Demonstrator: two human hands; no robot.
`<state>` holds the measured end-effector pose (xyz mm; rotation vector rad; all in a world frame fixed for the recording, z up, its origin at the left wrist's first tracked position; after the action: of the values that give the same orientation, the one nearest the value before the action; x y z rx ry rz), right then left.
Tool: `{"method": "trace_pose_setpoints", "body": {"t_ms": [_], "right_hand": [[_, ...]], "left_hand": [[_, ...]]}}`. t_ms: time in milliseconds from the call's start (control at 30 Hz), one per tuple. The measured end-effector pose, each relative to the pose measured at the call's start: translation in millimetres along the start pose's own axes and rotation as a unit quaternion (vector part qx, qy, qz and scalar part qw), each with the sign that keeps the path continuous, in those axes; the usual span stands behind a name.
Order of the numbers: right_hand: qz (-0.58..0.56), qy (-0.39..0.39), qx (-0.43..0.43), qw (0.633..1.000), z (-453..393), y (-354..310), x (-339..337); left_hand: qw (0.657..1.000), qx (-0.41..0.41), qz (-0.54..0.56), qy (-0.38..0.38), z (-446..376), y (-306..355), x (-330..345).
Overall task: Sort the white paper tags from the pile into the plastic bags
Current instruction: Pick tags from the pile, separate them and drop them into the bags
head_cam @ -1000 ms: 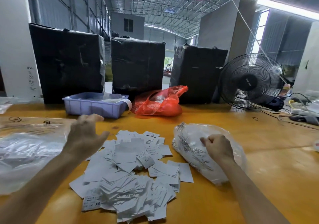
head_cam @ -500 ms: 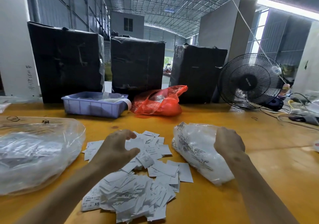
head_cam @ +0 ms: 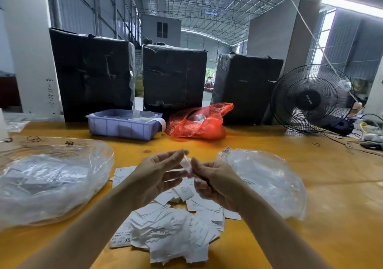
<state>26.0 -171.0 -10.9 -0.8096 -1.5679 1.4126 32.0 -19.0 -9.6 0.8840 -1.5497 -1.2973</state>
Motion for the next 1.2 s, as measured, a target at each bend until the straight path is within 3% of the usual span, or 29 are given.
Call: {"method": "trace_pose_setpoints", "body": {"t_ms": [233,367,467,633,733,833,933,1100,1200], "right_hand": [[-0.046,-0.017,0.067,0.997,-4.0,11.4,6.2],[0.038,0.004,0.059,0.998,-8.2,15.4,1.6],[0.058,-0.005,0.026,0.998,-8.6,19.6,0.4],[-0.005,0.056,0.061,0.997,-13.3,23.2,-1.5],[-0.077,0.046,0.114,0.99,-13.0,22.7,-1.9],[-0.076,0.049,0.115,0.989,-10.1,21.8,-0.4],[-0.032,0.057,0.077,0.995,-8.4,22.5,-0.4],[0.028,0.081,0.03,0.996,-8.5,21.9,-2.7],[0.12,0.094,-0.006,0.988,-7.8,20.6,-0.3]], "left_hand": [[0.997,-0.001,-0.01,0.07,-1.5,-6.5,-6.2],[0.984,0.021,-0.017,0.173,-6.3,-9.0,-11.7],[0.978,0.028,-0.04,0.203,-7.7,-12.7,-15.6],[0.964,0.067,-0.112,0.23,-7.8,-17.0,-18.5],[0.939,0.133,-0.2,0.247,-5.5,-15.1,-17.4],[0.91,0.189,-0.272,0.251,-2.7,-12.2,-14.2],[0.906,0.189,-0.28,0.254,-2.4,-11.7,-13.5],[0.949,0.084,-0.192,0.237,-4.7,-14.9,-15.3],[0.966,0.014,-0.229,0.117,-4.1,-11.9,-18.2]]}}
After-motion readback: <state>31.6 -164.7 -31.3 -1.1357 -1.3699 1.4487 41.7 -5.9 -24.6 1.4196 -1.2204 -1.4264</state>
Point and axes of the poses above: each hand's wrist, its own z-axis away from the middle knuckle, its own x-axis out of the palm, y = z × x, the point moved 2 cm from there along -z, towards the middle knuckle, and after that the axes turned 3 degrees about -z, right-handed, at the moved point
